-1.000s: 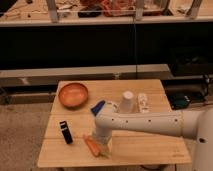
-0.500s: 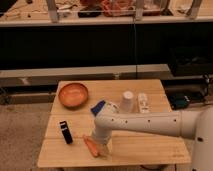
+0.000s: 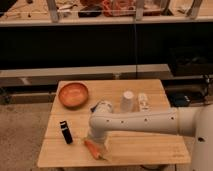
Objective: Drag the pepper across the table
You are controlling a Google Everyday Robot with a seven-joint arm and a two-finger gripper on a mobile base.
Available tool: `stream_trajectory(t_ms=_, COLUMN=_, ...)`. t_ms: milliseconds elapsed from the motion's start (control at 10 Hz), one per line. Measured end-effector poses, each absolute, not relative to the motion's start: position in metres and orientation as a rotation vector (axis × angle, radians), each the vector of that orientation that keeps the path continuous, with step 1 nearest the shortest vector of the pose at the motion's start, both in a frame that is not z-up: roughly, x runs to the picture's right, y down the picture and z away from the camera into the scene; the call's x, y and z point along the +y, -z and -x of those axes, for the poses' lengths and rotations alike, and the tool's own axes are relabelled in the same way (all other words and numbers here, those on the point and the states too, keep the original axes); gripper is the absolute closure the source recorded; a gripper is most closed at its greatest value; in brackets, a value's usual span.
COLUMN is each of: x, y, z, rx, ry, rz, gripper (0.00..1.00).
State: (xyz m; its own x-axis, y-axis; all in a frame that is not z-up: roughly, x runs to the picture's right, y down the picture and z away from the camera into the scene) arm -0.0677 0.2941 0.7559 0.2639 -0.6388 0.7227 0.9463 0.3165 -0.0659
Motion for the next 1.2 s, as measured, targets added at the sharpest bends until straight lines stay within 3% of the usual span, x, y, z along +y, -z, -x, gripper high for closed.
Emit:
stream_trajectory(t_ms=400, x=0.280, y=-0.740, z=0.097, rx=-0.721, ry=1.361, rz=0.467, gripper=0.20)
stream_trajectory(t_ms=800, x=0.298, y=-0.750, z=0.108, rx=-0.716, ry=1.595, rz=0.436, gripper=0.20)
stream_trajectory(t_ms=1000, x=0.314, y=-0.763, z=0.109, rx=-0.661, ry=1.645, rz=0.486, gripper=0.28)
stream_trajectory(t_ms=1200, x=0.320, y=-0.772, z=0.095, rx=-0.637, ry=1.639, rz=0.514, gripper=0.47)
